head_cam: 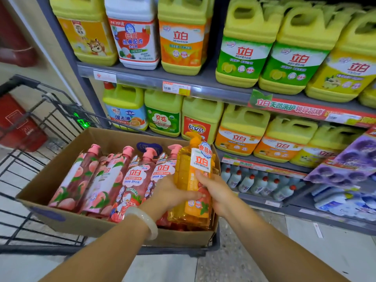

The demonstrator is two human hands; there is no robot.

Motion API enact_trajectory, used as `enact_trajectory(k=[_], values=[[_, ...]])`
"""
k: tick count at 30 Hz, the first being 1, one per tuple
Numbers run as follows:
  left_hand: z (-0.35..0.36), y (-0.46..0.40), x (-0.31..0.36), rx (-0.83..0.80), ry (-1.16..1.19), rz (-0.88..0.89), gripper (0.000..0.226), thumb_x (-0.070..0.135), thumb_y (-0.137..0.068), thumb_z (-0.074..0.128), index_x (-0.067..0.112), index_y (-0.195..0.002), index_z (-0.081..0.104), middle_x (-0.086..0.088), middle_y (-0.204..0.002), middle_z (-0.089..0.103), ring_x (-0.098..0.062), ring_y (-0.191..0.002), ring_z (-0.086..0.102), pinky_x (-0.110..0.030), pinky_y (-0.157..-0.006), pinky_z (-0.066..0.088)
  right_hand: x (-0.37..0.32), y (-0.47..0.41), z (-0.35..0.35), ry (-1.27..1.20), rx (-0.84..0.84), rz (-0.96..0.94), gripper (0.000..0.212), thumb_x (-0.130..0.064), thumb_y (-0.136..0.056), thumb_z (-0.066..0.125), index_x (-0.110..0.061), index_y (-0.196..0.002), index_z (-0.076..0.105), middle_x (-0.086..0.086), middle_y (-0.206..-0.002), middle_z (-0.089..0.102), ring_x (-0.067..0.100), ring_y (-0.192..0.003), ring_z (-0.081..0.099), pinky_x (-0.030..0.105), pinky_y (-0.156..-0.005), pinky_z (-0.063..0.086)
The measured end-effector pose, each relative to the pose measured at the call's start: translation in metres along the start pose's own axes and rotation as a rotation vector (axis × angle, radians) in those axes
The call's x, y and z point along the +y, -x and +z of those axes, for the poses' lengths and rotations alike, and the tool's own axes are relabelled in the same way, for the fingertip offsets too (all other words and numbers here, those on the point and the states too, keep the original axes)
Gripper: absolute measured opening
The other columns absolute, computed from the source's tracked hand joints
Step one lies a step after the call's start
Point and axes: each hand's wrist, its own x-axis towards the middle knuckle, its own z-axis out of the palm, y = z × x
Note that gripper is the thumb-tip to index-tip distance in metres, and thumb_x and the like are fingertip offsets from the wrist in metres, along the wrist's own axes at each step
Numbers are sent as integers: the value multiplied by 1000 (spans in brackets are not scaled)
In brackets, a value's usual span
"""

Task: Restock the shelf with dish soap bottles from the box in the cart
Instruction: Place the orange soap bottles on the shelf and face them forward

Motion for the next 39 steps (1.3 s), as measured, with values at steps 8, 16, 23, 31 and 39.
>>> enact_trajectory(k=[8,16,23,31,39], values=[[-9,13,18,-125,467,55,53,11,-70,80,17,-117,57,-6,-102,71,-23,-88,70,-36,-71,58,-40,26,4,-129,0,-127,73,-18,-76,76,-15,-136,35,12,-118,65,28,-96,67,46,-80,56],[-1,26,83,-314,611,231,69,13,-60,77,16,-125,54,-15,-110,70,-31,-92,69,-48,-80,56,-110,88,-12,-98,-76,-277,27,-14,-82,68,-12,-109,60,5,-86,73,17,-69,71,34,-64,60],[51,54,147,-444,562,391,84,22,-57,81,21,-134,46,-11,-115,68,-30,-99,68,-50,-86,54,-153,152,-69,-149,18,-486,16,-5,-81,66,-11,-96,63,4,-74,74,16,-62,71,32,-55,59],[147,101,210,-590,377,577,74,10,-52,86,27,-116,53,-3,-100,73,-20,-86,72,-35,-66,59,-167,229,-168,-206,183,-694,73,-12,-60,77,-1,-127,50,15,-102,70,24,-80,70,40,-70,60],[288,158,273,-720,323,660,62,5,-63,81,26,-113,51,-4,-101,72,-20,-86,72,-38,-69,60,-168,324,-309,-151,339,-774,62,-13,-72,74,-5,-129,50,17,-117,66,30,-102,65,44,-87,55]])
